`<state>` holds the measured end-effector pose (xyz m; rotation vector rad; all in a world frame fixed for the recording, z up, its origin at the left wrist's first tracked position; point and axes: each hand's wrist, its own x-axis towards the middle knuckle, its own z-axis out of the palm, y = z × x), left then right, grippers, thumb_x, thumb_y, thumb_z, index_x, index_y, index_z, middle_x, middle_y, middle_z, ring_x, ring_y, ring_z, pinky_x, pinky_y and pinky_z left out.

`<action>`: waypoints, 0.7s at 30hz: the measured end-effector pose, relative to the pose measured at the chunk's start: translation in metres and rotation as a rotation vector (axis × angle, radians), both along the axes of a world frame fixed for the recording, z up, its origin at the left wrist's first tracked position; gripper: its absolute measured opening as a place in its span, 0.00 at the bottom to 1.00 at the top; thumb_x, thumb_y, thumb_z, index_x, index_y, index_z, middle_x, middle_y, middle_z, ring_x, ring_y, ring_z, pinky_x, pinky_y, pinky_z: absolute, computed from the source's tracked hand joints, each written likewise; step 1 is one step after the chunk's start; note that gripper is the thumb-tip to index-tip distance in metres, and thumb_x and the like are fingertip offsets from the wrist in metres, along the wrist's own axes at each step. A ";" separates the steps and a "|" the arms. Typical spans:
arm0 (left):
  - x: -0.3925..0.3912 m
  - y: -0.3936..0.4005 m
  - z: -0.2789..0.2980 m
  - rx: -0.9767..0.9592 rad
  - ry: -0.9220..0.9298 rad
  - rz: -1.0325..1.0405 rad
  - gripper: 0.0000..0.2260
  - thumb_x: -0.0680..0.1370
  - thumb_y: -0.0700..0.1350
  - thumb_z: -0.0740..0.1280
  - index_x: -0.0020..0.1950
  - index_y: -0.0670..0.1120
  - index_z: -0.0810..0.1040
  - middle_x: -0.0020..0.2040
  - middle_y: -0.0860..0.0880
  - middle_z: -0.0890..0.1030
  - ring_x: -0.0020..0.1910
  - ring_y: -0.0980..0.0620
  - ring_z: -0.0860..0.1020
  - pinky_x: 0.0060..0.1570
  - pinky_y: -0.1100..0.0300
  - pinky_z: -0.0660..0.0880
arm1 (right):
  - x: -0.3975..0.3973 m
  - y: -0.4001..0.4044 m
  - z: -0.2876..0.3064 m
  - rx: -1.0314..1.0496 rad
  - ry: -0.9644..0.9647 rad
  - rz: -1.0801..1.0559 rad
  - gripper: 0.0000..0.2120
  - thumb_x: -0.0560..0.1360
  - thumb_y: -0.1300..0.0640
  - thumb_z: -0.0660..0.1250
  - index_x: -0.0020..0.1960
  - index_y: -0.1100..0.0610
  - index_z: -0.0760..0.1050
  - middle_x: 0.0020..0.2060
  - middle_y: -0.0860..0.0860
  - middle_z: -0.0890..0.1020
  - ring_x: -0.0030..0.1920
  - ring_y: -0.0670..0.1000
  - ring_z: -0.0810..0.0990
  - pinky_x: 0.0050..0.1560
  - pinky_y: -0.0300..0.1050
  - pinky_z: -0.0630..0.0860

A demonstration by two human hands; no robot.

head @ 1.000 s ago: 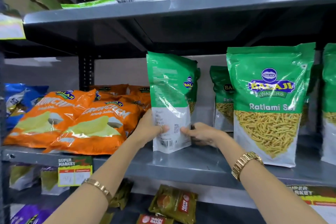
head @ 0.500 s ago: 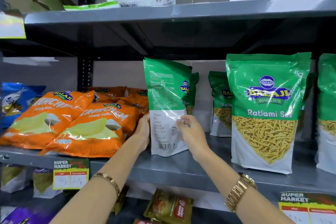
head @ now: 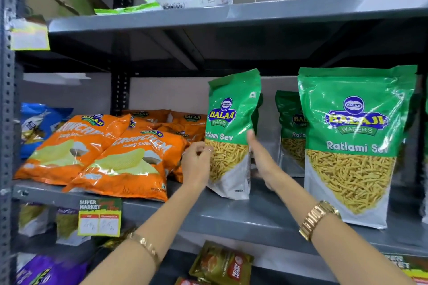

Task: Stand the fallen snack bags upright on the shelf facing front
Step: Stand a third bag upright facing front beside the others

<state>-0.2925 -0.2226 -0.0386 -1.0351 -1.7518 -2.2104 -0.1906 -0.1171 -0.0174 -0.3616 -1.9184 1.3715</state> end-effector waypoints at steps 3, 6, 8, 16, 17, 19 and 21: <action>-0.024 0.011 0.011 -0.108 -0.176 -0.305 0.14 0.73 0.50 0.65 0.57 0.48 0.75 0.51 0.52 0.78 0.50 0.54 0.75 0.53 0.55 0.67 | -0.005 -0.002 -0.012 0.158 -0.047 -0.119 0.30 0.65 0.47 0.74 0.61 0.57 0.68 0.57 0.51 0.78 0.57 0.52 0.77 0.61 0.50 0.72; -0.038 0.019 0.009 -0.190 -0.133 -0.439 0.10 0.69 0.48 0.70 0.48 0.52 0.74 0.47 0.56 0.79 0.48 0.57 0.75 0.54 0.57 0.65 | -0.004 0.003 -0.010 0.188 -0.070 -0.142 0.24 0.68 0.58 0.74 0.60 0.57 0.68 0.53 0.51 0.79 0.56 0.52 0.77 0.56 0.47 0.74; -0.042 0.020 0.006 -0.208 -0.106 -0.419 0.18 0.64 0.51 0.75 0.49 0.53 0.72 0.45 0.59 0.78 0.45 0.62 0.75 0.49 0.62 0.68 | -0.001 0.008 -0.004 0.127 -0.090 -0.035 0.16 0.69 0.64 0.71 0.53 0.53 0.72 0.48 0.49 0.80 0.51 0.50 0.78 0.45 0.41 0.75; -0.036 0.021 -0.002 -0.390 -0.016 -0.149 0.37 0.57 0.53 0.79 0.55 0.49 0.60 0.55 0.52 0.69 0.57 0.52 0.69 0.57 0.58 0.67 | -0.005 0.018 0.000 -0.165 -0.138 -0.100 0.11 0.74 0.65 0.60 0.55 0.56 0.72 0.50 0.54 0.76 0.47 0.52 0.74 0.47 0.45 0.69; -0.037 0.021 -0.004 -0.403 -0.017 -0.186 0.35 0.59 0.52 0.79 0.55 0.49 0.59 0.55 0.52 0.69 0.56 0.52 0.69 0.54 0.58 0.67 | -0.004 0.018 -0.004 -0.198 -0.145 -0.085 0.09 0.74 0.62 0.62 0.53 0.55 0.72 0.51 0.53 0.77 0.47 0.52 0.75 0.49 0.45 0.69; -0.039 0.020 -0.007 -0.410 -0.014 -0.231 0.34 0.61 0.51 0.78 0.56 0.50 0.58 0.54 0.53 0.70 0.55 0.52 0.69 0.52 0.58 0.67 | -0.002 0.018 -0.009 -0.201 -0.180 -0.051 0.15 0.72 0.55 0.68 0.58 0.53 0.72 0.56 0.52 0.78 0.55 0.54 0.75 0.59 0.52 0.69; -0.041 0.019 -0.008 -0.403 -0.010 -0.242 0.34 0.62 0.51 0.78 0.56 0.50 0.58 0.54 0.53 0.70 0.55 0.52 0.69 0.52 0.58 0.66 | 0.002 0.020 -0.012 -0.165 -0.212 -0.019 0.24 0.68 0.50 0.72 0.61 0.52 0.70 0.59 0.51 0.78 0.61 0.55 0.74 0.64 0.61 0.68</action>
